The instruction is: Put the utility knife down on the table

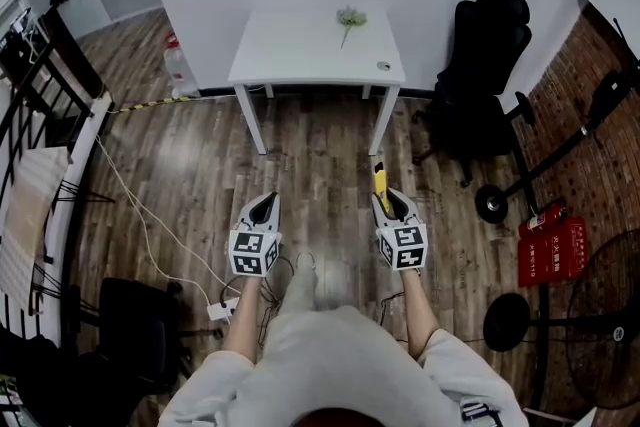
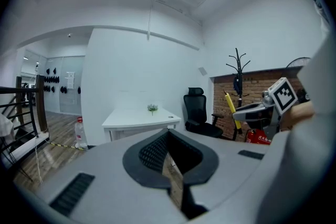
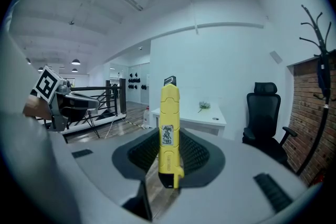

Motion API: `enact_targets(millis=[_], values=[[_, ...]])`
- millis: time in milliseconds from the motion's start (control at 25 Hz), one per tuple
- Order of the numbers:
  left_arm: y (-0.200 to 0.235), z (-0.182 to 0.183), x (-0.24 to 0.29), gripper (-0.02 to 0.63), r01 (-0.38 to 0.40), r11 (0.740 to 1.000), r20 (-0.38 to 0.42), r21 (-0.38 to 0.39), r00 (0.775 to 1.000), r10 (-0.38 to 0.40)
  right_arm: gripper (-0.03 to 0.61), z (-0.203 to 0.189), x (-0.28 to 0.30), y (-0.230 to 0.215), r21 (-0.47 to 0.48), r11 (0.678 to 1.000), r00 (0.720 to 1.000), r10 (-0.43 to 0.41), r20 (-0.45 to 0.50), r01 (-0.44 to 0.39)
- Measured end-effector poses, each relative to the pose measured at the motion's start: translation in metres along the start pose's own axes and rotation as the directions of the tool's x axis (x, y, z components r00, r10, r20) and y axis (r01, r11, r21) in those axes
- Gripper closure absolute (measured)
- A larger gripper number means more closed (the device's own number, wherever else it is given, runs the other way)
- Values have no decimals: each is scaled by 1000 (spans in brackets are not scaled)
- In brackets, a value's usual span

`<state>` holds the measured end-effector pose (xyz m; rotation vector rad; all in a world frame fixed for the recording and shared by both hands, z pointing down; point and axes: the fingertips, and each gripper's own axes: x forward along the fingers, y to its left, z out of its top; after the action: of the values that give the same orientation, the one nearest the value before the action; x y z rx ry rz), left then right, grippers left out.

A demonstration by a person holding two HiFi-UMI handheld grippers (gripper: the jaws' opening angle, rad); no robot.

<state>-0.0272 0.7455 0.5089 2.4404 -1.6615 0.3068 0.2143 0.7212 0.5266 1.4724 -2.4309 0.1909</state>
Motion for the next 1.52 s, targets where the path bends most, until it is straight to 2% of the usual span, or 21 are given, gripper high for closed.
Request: enact_targets(millis=[360,1000,1520], values=[[45,7,80,607,-1,1000,-10,-12,1000,1,468,12,86,-33,4,1000,1000,2,-12,-2],[176,73,256,607,17,1000,-12,-15,1000,-17,468,92,286,-89,5,1000,1000,-13,-22,13],[240,105,369,607,67,998,-2,-8,998,-67,468,124,404,-120,-6,999,999,-33,-39,33]])
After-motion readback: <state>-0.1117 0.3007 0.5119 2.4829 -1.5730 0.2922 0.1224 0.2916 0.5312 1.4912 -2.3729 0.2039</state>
